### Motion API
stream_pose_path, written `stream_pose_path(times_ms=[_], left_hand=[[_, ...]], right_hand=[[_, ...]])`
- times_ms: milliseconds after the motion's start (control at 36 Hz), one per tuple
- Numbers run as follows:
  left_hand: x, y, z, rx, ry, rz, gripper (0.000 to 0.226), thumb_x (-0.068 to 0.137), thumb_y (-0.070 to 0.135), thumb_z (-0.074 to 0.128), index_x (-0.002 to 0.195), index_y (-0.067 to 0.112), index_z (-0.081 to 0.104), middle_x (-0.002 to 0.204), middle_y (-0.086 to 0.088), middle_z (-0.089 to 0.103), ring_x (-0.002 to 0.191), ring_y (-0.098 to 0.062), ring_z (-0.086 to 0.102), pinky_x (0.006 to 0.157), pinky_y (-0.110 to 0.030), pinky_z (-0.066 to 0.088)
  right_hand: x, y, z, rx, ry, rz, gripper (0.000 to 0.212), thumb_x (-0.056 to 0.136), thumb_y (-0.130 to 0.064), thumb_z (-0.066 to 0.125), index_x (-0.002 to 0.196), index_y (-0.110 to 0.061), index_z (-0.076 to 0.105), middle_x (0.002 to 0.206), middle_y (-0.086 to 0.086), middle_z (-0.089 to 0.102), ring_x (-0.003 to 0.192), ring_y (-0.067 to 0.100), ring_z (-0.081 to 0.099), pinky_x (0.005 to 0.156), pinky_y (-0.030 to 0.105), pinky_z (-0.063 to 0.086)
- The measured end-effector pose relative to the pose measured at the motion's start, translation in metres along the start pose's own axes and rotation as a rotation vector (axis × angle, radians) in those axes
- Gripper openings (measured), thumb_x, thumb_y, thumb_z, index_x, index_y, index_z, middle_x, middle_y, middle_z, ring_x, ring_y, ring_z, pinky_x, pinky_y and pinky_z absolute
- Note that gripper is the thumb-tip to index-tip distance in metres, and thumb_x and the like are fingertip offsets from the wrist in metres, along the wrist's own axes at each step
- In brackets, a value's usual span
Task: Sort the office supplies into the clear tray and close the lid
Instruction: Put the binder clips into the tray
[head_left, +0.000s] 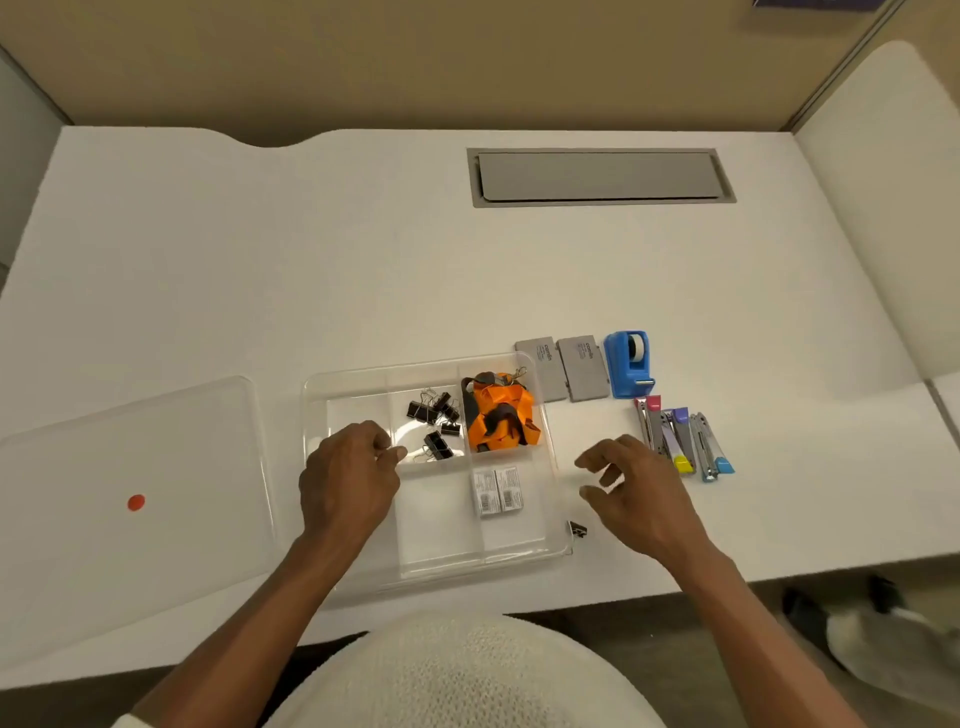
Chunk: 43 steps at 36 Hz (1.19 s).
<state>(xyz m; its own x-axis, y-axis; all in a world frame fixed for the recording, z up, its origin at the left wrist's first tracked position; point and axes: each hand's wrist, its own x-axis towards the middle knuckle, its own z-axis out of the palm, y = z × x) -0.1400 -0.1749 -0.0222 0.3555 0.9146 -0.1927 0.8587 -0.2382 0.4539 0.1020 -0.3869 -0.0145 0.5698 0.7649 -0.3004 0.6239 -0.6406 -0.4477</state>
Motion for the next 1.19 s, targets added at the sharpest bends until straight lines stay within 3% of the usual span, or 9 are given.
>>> stream_pose_path(times_ms=[139,222,333,500,611,861,917,1028,1194], left_hand=[[-0.001,0.001,0.001,0.016,0.016,0.007,0.015,0.091,0.031,0.075,0.083,0.021,0.067,0.083,0.003,0.073,0.079,-0.028,0.069,0.067,-0.042,0.058],[-0.002,0.001,0.001,0.019,0.024,0.009,0.017,0.092,0.029,0.074,0.081,0.021,0.065,0.082,0.004,0.072,0.077,-0.028,0.068,0.067,-0.041,0.058],[-0.003,0.002,-0.001,0.021,0.021,0.014,0.017,0.092,0.030,0.074,0.081,0.021,0.064,0.084,0.004,0.072,0.079,-0.027,0.068,0.067,-0.041,0.058],[-0.005,0.002,-0.003,0.039,0.023,0.041,0.017,0.093,0.032,0.073,0.083,0.021,0.064,0.085,0.006,0.071,0.080,-0.025,0.067,0.066,-0.039,0.056],[-0.006,0.003,-0.004,0.053,0.021,0.042,0.017,0.094,0.033,0.072,0.085,0.021,0.064,0.084,0.005,0.071,0.078,-0.024,0.066,0.064,-0.037,0.054],[-0.009,0.002,-0.002,0.102,0.026,0.071,0.021,0.098,0.029,0.066,0.080,0.019,0.061,0.080,0.005,0.066,0.072,-0.022,0.061,0.060,-0.033,0.049],[-0.010,0.002,-0.002,0.111,0.033,0.082,0.019,0.098,0.026,0.065,0.081,0.018,0.063,0.081,0.002,0.068,0.072,-0.023,0.061,0.059,-0.032,0.048],[-0.009,0.001,-0.003,0.143,0.031,0.100,0.015,0.098,0.022,0.063,0.085,0.016,0.065,0.081,0.001,0.068,0.069,-0.022,0.060,0.057,-0.031,0.045],[-0.006,0.003,-0.004,0.273,0.048,0.184,0.018,0.093,0.023,0.071,0.078,0.015,0.065,0.074,0.002,0.065,0.067,-0.023,0.060,0.054,-0.033,0.048]], right_hand=[[-0.032,0.023,0.023,-0.114,-0.209,0.009,0.050,0.079,-0.045,0.081,0.123,-0.045,0.060,0.120,-0.018,0.050,0.093,0.007,0.061,0.080,0.017,0.057],[-0.039,0.024,0.039,-0.109,-0.217,-0.019,0.047,0.080,-0.046,0.080,0.123,-0.042,0.060,0.117,-0.015,0.049,0.093,0.008,0.059,0.082,0.018,0.056],[-0.038,0.020,0.050,-0.008,-0.129,0.006,0.024,0.084,-0.032,0.080,0.105,-0.030,0.067,0.102,-0.013,0.054,0.083,0.007,0.060,0.076,0.013,0.051],[-0.019,0.015,0.028,0.133,0.168,0.186,0.016,0.083,-0.020,0.082,0.093,-0.022,0.069,0.089,-0.004,0.070,0.078,0.015,0.066,0.079,0.034,0.061],[0.002,-0.022,0.001,0.214,0.363,0.063,0.015,0.085,-0.017,0.080,0.098,-0.019,0.070,0.093,-0.001,0.071,0.079,0.015,0.068,0.076,0.035,0.062],[0.045,-0.126,0.035,0.208,0.115,-0.375,0.020,0.086,-0.012,0.071,0.104,-0.019,0.076,0.097,-0.002,0.069,0.085,0.013,0.062,0.072,0.026,0.049],[0.052,-0.138,0.049,0.181,0.085,-0.404,0.021,0.089,-0.010,0.067,0.108,-0.014,0.076,0.097,0.002,0.069,0.086,0.016,0.063,0.070,0.023,0.048],[0.054,-0.146,0.059,0.122,0.084,-0.438,0.026,0.093,-0.006,0.064,0.118,-0.010,0.073,0.104,0.010,0.073,0.091,0.026,0.067,0.075,0.037,0.058],[0.047,-0.126,0.050,0.213,0.120,-0.356,0.024,0.090,-0.008,0.068,0.110,-0.016,0.075,0.104,0.002,0.071,0.086,0.018,0.066,0.073,0.025,0.051]])
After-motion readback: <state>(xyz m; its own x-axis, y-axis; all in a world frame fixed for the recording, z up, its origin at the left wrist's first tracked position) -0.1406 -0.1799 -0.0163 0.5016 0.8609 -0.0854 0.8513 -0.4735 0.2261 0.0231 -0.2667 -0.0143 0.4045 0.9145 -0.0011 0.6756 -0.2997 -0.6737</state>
